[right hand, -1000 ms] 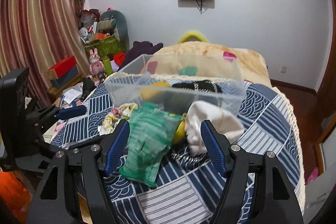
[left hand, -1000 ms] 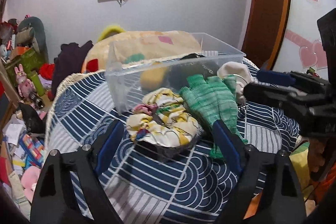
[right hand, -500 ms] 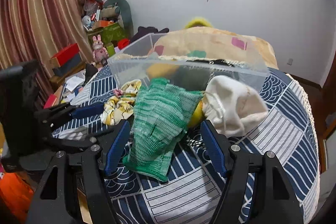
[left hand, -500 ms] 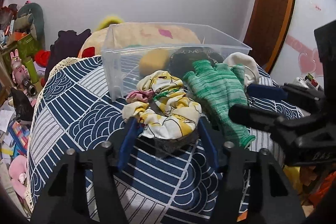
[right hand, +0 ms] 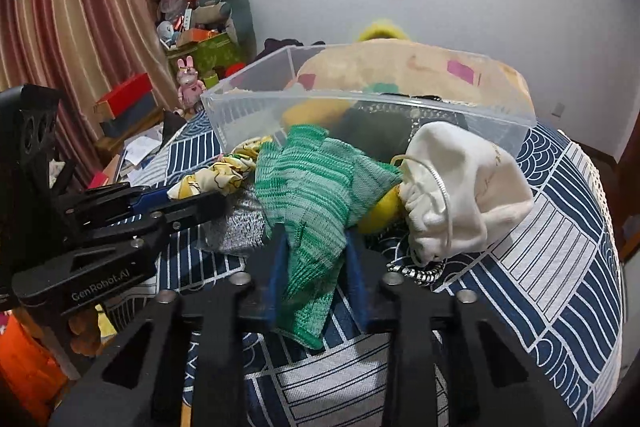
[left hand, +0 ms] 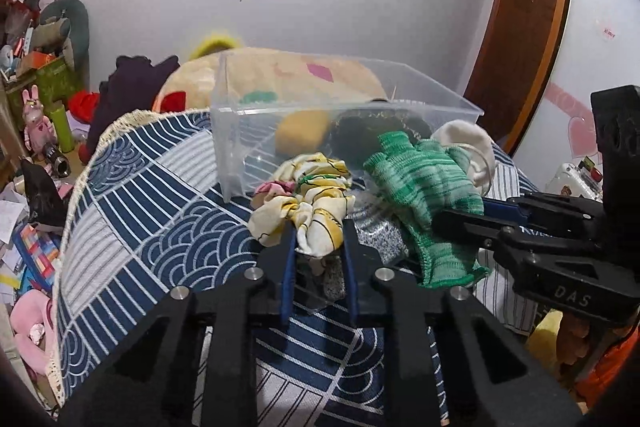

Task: Organize soft objects
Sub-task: 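Grasp the floral scrunchie with the left tool while the right tool grasps the green glove, then lift the scrunchie into the box with the left tool while the right tool drops the glove in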

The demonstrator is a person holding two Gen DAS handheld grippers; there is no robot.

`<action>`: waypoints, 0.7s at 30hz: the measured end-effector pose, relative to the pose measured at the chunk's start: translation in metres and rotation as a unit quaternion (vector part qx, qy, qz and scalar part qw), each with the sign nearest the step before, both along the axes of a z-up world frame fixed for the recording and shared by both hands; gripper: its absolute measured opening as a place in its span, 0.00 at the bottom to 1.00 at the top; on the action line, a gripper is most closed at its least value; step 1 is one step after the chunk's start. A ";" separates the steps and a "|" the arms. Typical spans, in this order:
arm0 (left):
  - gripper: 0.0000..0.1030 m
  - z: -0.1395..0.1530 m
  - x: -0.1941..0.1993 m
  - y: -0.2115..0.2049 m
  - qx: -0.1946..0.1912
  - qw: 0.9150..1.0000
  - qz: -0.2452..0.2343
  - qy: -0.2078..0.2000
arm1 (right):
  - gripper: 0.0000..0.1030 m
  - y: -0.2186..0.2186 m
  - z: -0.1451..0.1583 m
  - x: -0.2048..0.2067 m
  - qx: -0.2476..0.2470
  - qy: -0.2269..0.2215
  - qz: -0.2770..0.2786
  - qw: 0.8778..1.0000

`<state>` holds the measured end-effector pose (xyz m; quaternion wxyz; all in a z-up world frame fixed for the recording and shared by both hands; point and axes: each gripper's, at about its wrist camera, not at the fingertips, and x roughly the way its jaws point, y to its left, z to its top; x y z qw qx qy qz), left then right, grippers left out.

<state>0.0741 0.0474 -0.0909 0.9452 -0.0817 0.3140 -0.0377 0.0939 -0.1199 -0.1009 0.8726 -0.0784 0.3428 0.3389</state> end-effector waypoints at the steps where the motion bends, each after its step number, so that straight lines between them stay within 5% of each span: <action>1: 0.18 0.002 -0.002 0.001 0.001 1.000 0.001 -0.005 | 0.20 -0.002 0.002 -0.001 0.003 -0.001 0.001 1.000; 21: 0.18 0.069 -0.023 0.004 0.010 0.995 0.009 -0.097 | 0.17 -0.026 0.067 -0.017 0.072 -0.096 -0.019 0.993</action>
